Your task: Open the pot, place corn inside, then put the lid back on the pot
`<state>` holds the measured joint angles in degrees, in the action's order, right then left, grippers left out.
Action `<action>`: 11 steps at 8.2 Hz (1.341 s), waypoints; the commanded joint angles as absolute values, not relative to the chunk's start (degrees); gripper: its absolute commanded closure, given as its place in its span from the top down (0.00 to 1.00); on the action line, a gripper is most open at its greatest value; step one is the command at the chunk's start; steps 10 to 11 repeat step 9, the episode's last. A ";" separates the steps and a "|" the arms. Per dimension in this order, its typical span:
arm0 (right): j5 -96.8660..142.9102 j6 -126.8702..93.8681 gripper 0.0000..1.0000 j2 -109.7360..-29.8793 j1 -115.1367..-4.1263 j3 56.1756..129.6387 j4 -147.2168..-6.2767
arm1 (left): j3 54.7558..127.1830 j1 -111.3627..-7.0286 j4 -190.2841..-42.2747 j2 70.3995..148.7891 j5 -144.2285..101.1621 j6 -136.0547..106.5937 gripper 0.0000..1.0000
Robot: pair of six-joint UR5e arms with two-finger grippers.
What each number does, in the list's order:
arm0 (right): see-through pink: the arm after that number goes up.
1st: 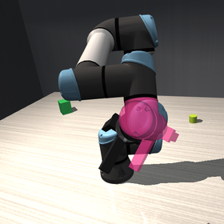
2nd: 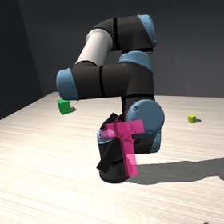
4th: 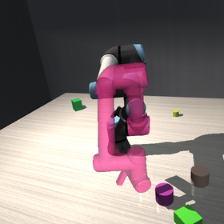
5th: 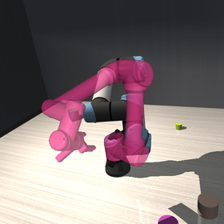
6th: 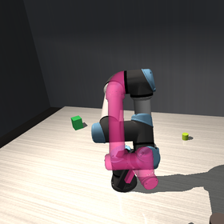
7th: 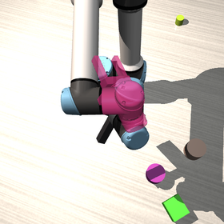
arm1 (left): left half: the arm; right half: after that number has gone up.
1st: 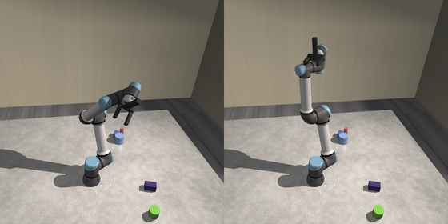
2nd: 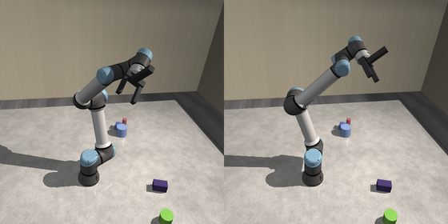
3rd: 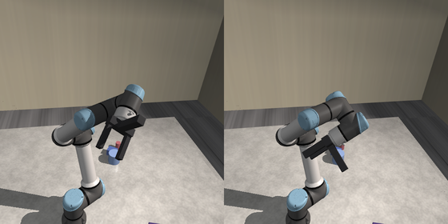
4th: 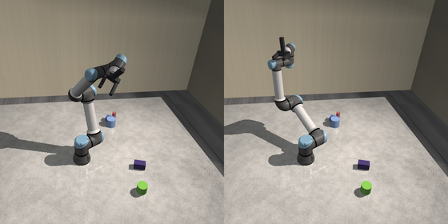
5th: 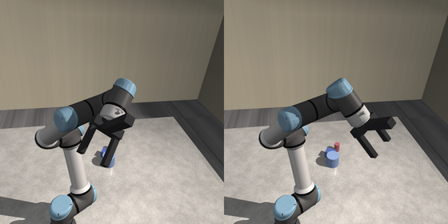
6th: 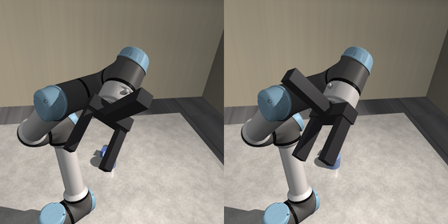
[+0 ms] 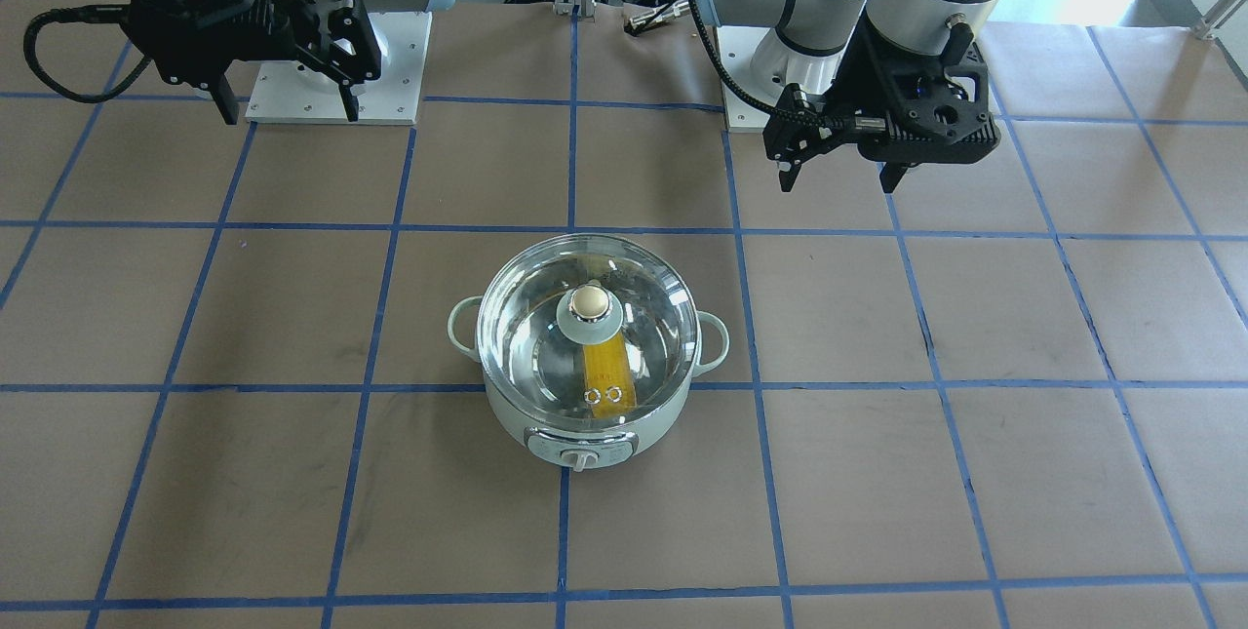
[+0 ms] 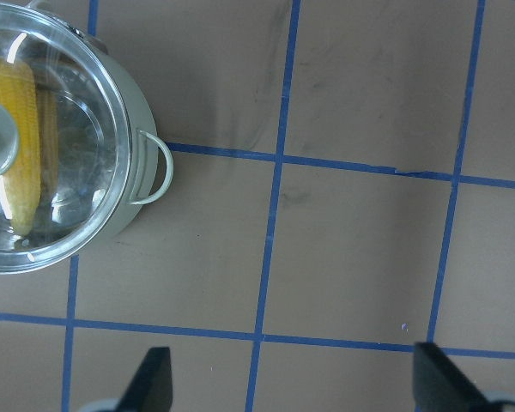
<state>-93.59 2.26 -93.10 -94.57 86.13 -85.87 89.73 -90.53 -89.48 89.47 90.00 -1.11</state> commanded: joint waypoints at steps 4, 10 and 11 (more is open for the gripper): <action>-93.43 2.37 1.00 -92.99 -94.40 86.13 -87.63 | 89.74 -90.53 -89.65 89.47 90.00 -1.06 1.00; -93.34 2.29 1.00 -92.99 -94.22 86.13 -87.71 | 91.14 -90.44 -89.65 89.47 90.00 -1.05 1.00; -93.34 2.29 1.00 -92.99 -94.22 86.13 -87.71 | 91.14 -90.44 -89.65 89.47 90.00 -1.05 1.00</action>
